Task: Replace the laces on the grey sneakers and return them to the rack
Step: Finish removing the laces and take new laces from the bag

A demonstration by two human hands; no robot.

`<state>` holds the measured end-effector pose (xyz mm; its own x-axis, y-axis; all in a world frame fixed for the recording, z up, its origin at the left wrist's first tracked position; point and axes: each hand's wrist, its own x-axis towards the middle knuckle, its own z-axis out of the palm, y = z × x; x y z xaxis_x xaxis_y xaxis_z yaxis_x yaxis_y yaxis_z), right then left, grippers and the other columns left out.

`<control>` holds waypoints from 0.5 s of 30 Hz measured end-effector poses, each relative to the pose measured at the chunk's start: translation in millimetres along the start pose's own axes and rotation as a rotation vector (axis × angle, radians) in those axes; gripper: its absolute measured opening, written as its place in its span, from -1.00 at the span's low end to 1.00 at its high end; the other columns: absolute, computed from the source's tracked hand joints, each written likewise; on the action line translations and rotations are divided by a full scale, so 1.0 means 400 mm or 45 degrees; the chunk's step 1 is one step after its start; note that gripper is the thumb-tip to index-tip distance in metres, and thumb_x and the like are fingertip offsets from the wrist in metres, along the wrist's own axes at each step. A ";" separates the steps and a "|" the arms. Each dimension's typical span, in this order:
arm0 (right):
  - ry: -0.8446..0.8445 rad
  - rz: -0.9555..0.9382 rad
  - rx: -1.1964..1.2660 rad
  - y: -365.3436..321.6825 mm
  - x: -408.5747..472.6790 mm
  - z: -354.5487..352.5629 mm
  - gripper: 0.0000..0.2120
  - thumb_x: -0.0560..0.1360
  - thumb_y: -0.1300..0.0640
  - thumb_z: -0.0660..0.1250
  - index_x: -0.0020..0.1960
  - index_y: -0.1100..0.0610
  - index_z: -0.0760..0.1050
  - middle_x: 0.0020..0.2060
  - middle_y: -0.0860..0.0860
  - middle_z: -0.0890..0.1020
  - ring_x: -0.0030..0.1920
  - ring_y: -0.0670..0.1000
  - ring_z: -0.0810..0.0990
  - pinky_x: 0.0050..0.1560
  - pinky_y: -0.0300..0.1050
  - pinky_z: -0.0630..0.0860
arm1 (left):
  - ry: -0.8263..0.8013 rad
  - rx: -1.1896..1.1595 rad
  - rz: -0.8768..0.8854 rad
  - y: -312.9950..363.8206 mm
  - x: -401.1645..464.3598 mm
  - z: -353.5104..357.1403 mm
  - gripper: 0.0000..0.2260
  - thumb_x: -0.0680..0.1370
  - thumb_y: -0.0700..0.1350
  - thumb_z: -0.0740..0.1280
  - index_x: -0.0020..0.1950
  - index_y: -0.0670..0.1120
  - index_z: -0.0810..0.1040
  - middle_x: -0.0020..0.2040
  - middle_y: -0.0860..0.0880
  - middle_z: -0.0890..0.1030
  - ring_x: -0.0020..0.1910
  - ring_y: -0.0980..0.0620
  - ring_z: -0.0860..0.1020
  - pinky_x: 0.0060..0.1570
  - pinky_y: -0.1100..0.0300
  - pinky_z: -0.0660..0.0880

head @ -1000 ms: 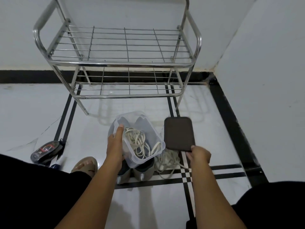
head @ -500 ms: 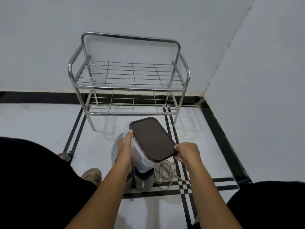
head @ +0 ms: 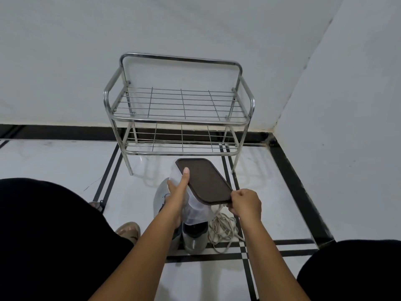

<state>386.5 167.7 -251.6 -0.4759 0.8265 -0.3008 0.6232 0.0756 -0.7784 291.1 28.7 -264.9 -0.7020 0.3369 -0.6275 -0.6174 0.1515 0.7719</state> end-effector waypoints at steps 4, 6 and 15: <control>-0.024 0.071 0.009 0.000 0.007 0.003 -0.73 0.55 0.17 0.21 -0.19 0.30 0.59 -0.26 0.17 0.69 -0.18 0.23 0.68 -0.01 0.16 0.62 | 0.098 0.113 0.038 0.003 0.007 0.015 -0.10 0.34 0.58 -0.02 0.55 0.20 -0.23 0.60 -0.08 -0.10 0.57 -0.18 -0.02 0.46 -0.29 0.05; -0.020 0.080 -0.006 0.003 0.008 0.005 -0.71 0.55 0.16 0.21 -0.21 0.30 0.58 -0.23 0.16 0.69 -0.16 0.22 0.68 0.00 0.16 0.62 | 0.148 0.125 0.040 0.003 0.013 0.020 -0.17 0.40 0.54 -0.09 0.56 0.20 -0.20 0.60 -0.09 -0.09 0.56 -0.19 -0.01 0.46 -0.30 0.06; 0.086 0.067 -0.242 0.010 -0.002 0.022 -0.71 0.55 0.18 0.15 -0.24 0.25 0.55 -0.27 0.14 0.66 -0.28 0.15 0.59 -0.42 -0.22 0.32 | 0.215 0.055 -0.012 0.001 0.007 0.045 -0.24 0.43 0.51 -0.13 0.56 0.22 -0.09 0.59 -0.12 -0.05 0.55 -0.22 0.02 0.46 -0.31 0.02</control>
<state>383.8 162.5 -259.3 -0.4007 0.8673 -0.2955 0.7549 0.1297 -0.6429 295.3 46.5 -264.3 -0.7483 0.1746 -0.6400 -0.6108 0.1950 0.7674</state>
